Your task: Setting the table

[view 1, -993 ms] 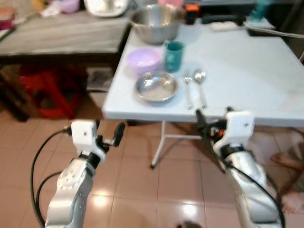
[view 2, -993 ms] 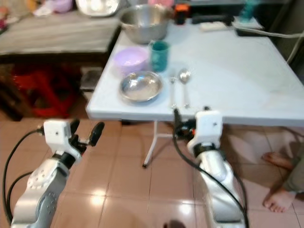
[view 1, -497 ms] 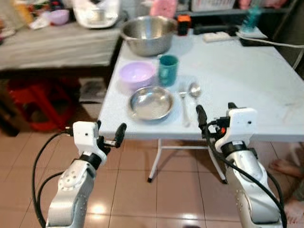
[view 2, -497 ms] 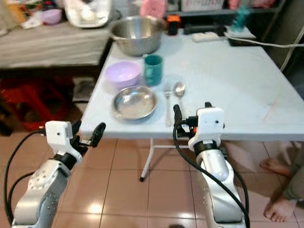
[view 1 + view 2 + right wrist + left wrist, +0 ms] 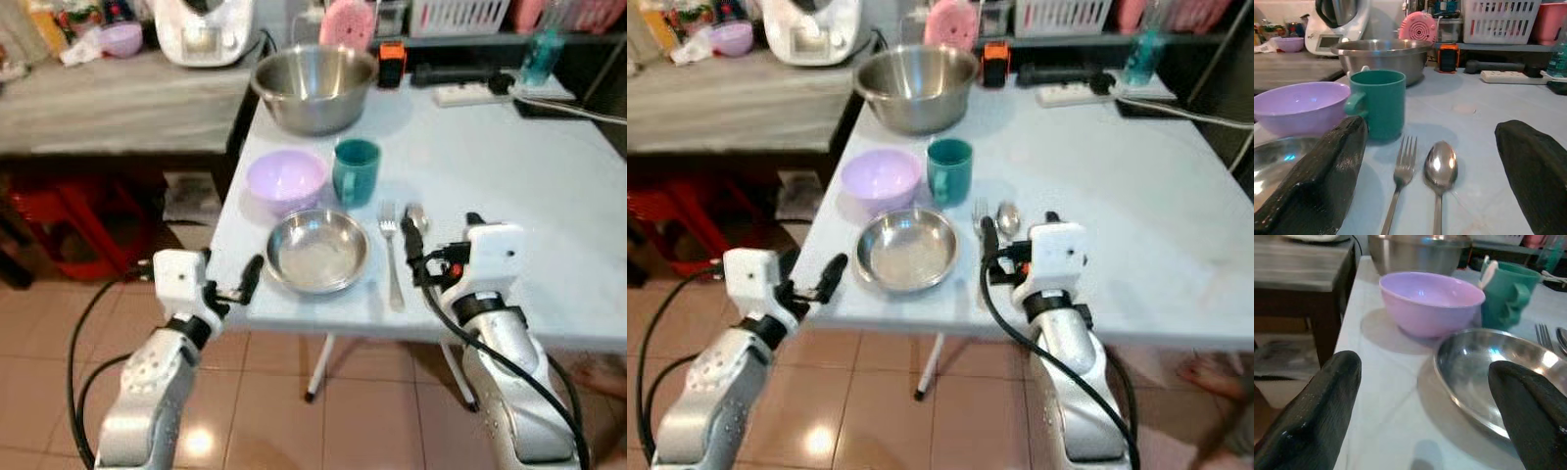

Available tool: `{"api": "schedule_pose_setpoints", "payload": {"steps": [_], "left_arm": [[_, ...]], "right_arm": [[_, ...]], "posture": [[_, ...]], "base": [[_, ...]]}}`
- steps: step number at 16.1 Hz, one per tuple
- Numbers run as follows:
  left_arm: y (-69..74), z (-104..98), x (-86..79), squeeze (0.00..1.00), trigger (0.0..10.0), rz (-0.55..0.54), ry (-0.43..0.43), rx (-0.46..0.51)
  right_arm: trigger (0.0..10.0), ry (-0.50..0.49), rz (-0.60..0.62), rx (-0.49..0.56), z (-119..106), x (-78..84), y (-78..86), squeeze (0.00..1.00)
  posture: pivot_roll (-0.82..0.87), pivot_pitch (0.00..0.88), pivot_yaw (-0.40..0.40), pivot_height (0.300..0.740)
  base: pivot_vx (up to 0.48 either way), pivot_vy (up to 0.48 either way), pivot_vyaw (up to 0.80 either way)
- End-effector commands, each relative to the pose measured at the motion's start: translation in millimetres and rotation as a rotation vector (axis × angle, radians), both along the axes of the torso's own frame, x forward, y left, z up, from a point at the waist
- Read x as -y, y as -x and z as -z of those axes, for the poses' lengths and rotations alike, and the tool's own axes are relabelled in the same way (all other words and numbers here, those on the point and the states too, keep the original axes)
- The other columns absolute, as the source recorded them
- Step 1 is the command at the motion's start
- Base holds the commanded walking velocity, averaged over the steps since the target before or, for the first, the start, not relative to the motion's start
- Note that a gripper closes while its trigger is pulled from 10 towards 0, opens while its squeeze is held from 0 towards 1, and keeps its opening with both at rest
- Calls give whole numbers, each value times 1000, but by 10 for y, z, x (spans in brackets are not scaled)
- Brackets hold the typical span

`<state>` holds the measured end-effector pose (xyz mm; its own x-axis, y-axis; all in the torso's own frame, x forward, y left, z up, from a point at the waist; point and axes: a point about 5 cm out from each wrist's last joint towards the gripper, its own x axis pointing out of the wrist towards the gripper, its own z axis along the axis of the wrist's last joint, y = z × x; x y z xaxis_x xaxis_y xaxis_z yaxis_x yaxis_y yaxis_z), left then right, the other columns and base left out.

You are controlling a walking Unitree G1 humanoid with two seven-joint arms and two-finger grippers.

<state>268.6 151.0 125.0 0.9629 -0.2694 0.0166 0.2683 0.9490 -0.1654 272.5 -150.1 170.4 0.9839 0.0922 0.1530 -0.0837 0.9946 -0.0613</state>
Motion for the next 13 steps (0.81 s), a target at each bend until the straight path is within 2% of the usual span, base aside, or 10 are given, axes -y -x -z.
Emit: {"api": "schedule_pose_setpoints", "payload": {"steps": [1,7,9,13], "left_arm": [[10,-12,25,0,10000,14,-2,0],[52,-25,0,0,10000,36,-40,18],[111,-26,-36,0,10000,86,-91,34],[184,-20,-140,0,10000,166,-140,31]], "right_arm": [[10000,-8,8,9,-28,30,18,0],[10000,-27,1,0,-15,16,24,0],[10000,-45,-25,-9,-7,-28,32,0],[10000,-80,-81,-30,-5,-117,18,0]], "posture": [[-139,119,74,740],[-135,129,74,740],[-133,133,76,740],[-124,154,81,740]], "base": [[330,0,0],[0,0,0],[0,0,0],[0,0,0]]}}
